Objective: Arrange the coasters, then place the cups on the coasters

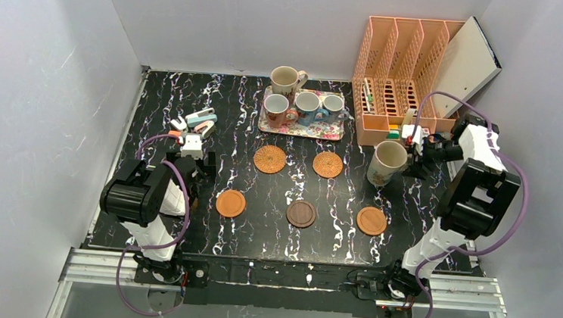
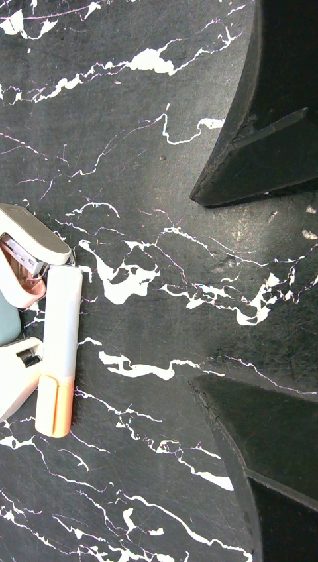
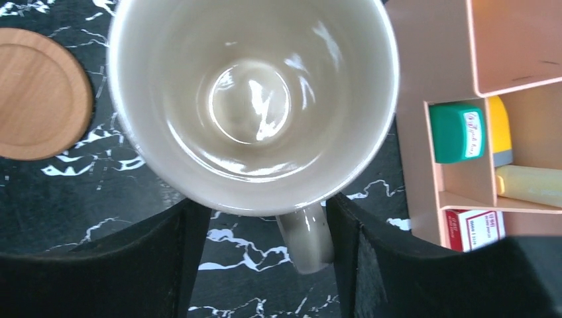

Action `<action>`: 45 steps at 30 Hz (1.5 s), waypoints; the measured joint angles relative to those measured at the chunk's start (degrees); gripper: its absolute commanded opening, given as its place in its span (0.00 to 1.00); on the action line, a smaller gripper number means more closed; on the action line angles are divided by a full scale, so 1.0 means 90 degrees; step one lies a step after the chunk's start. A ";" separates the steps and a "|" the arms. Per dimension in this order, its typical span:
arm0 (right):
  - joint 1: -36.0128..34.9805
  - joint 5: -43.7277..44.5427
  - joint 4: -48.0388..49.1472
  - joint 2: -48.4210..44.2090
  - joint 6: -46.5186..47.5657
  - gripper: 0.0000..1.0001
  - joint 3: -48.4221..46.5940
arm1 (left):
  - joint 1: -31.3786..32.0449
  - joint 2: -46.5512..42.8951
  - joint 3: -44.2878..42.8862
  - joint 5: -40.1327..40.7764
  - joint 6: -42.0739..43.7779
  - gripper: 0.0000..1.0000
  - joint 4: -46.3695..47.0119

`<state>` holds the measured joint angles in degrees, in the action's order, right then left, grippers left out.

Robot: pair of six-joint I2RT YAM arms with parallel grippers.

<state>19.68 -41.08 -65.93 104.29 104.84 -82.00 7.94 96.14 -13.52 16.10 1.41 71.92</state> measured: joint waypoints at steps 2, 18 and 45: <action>0.0000 0.0019 -0.0010 -0.0189 0.0046 0.65 0.0219 | 0.0000 0.0000 0.0000 0.0000 0.0000 0.98 0.0000; 0.0000 -0.0240 0.0464 -0.0726 -0.0396 0.38 0.1013 | 0.0000 0.0000 0.0000 0.0000 0.0000 0.98 0.0000; -0.0097 -0.0889 0.2242 -0.2613 -0.3446 0.01 0.2084 | 0.0000 0.0000 0.0000 0.0000 -0.0002 0.98 0.0000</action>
<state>18.81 -49.08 -45.76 80.77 73.82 -63.24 7.94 96.14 -13.52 16.10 1.39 71.92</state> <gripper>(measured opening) 0.304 0.980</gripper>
